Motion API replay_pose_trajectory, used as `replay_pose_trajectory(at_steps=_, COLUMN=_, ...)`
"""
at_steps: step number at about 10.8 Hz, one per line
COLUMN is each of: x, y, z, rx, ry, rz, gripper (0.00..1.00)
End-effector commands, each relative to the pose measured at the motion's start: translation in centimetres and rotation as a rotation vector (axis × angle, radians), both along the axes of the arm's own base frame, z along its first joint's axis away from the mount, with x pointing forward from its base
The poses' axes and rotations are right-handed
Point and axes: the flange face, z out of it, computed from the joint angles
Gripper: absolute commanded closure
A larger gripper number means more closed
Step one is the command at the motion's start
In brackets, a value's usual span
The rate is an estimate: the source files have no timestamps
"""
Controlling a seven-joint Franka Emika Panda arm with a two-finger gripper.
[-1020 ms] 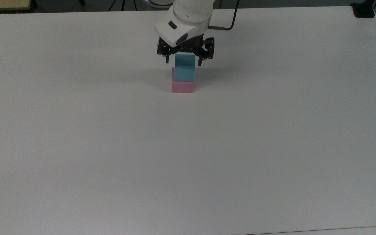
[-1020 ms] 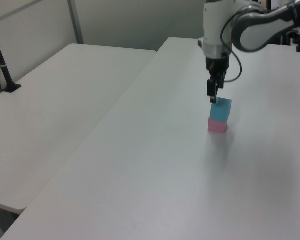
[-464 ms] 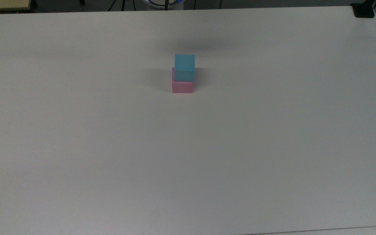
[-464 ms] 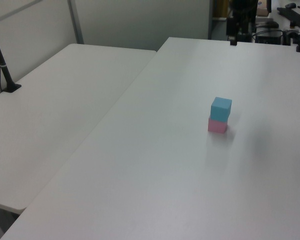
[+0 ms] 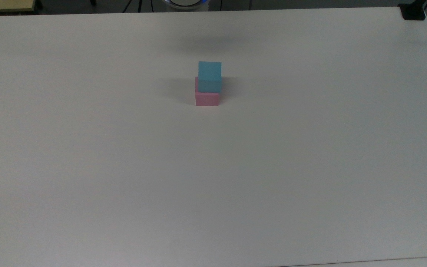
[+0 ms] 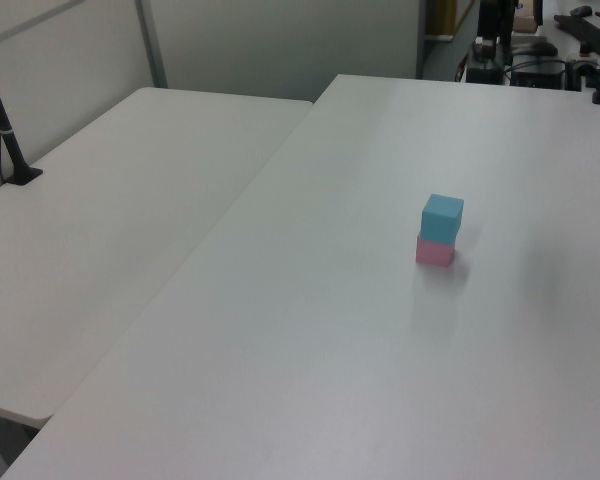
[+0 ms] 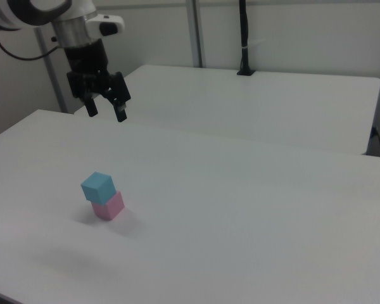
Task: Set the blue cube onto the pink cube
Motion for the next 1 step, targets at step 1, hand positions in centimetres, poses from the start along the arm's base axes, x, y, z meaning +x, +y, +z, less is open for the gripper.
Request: replay_pose_trajectory(at_steps=1, x=-0.47, y=-2.45, z=1.70, rx=0.095, ry=-0.032, rz=-0.009, gripper=0.00)
